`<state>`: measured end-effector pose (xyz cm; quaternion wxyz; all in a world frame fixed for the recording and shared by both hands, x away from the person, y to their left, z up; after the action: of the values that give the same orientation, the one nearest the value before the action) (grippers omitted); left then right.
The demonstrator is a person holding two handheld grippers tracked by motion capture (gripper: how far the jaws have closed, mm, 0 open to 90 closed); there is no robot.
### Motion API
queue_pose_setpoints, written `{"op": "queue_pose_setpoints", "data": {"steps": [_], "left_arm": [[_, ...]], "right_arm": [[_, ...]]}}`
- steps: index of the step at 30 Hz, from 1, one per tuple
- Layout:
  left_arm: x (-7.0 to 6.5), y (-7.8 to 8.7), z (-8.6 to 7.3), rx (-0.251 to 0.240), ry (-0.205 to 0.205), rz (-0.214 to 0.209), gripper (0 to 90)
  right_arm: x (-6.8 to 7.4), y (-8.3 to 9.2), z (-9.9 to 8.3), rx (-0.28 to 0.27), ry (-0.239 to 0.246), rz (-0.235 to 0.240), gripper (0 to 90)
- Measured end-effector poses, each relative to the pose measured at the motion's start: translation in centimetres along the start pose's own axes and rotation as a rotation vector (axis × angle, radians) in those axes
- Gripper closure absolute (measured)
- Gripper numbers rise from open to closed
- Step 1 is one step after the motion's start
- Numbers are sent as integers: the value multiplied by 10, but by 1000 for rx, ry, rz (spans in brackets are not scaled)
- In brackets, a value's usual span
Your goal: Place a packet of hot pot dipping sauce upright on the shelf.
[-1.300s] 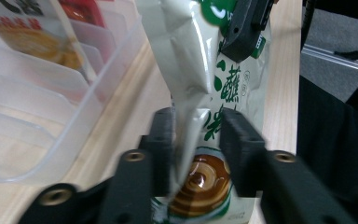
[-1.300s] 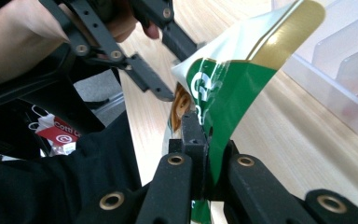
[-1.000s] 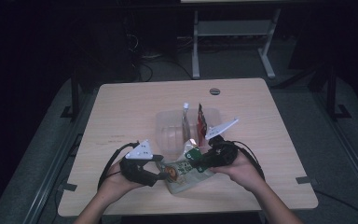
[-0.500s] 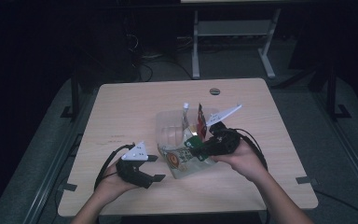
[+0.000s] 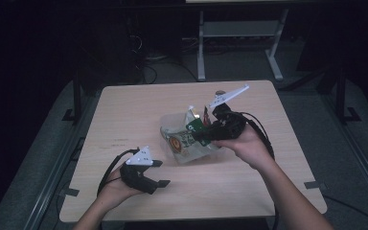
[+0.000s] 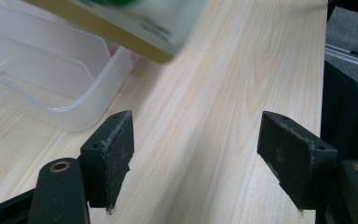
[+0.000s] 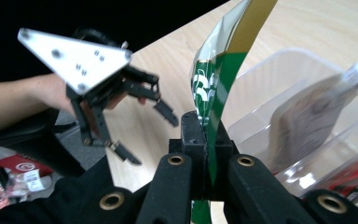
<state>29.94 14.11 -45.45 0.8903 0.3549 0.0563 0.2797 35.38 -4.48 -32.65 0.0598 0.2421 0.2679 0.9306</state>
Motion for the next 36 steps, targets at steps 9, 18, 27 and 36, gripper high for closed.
{"op": "queue_pose_setpoints", "data": {"steps": [9, 18, 27, 36], "left_arm": [[1, -1, -2, 8, -1, -3, 269], [1, -1, -2, 9, -4, -4, 269], [0, -2, -3, 15, 0, -6, 264], [0, -2, -3, 18, -1, -5, 264]], "right_arm": [[-11, 2, 30, -16, -12, -56, 896], [-33, -9, 40, 9, -47, -131, 894], [-43, -25, 33, 38, -78, -158, 889], [-50, -37, 21, 62, -99, -147, 875]]}}
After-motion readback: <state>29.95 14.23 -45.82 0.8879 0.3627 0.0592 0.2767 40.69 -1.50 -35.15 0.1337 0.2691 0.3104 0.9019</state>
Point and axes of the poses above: each handheld gripper's, and its own axes: y roughly backward along the jaws, z roughly out of its top, x roughly to its left, the point moved 7 cm from there along -y, roughly forward along the jaws, and after that the axes turned 13 degrees about z, right-handed, at the moved point
